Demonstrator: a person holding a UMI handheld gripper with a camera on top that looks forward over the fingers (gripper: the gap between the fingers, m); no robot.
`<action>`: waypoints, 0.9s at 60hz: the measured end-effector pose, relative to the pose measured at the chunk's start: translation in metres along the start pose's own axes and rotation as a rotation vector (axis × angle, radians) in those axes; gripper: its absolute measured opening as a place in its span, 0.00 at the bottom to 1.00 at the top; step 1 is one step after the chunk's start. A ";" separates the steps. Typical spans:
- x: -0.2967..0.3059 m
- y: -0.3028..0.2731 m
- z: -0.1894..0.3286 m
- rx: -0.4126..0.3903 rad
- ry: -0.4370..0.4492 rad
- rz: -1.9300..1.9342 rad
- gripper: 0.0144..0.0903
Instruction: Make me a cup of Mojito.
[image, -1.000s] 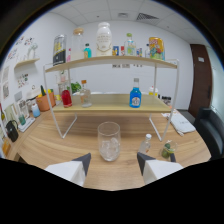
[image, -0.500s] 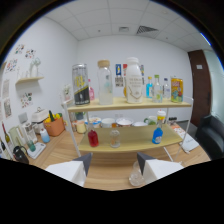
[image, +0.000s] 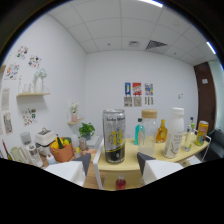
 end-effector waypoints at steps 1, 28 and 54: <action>-0.001 -0.002 0.005 0.001 0.002 -0.001 0.94; 0.001 -0.029 0.088 0.006 0.076 -0.003 0.63; -0.001 -0.031 0.084 -0.001 0.063 -0.034 0.48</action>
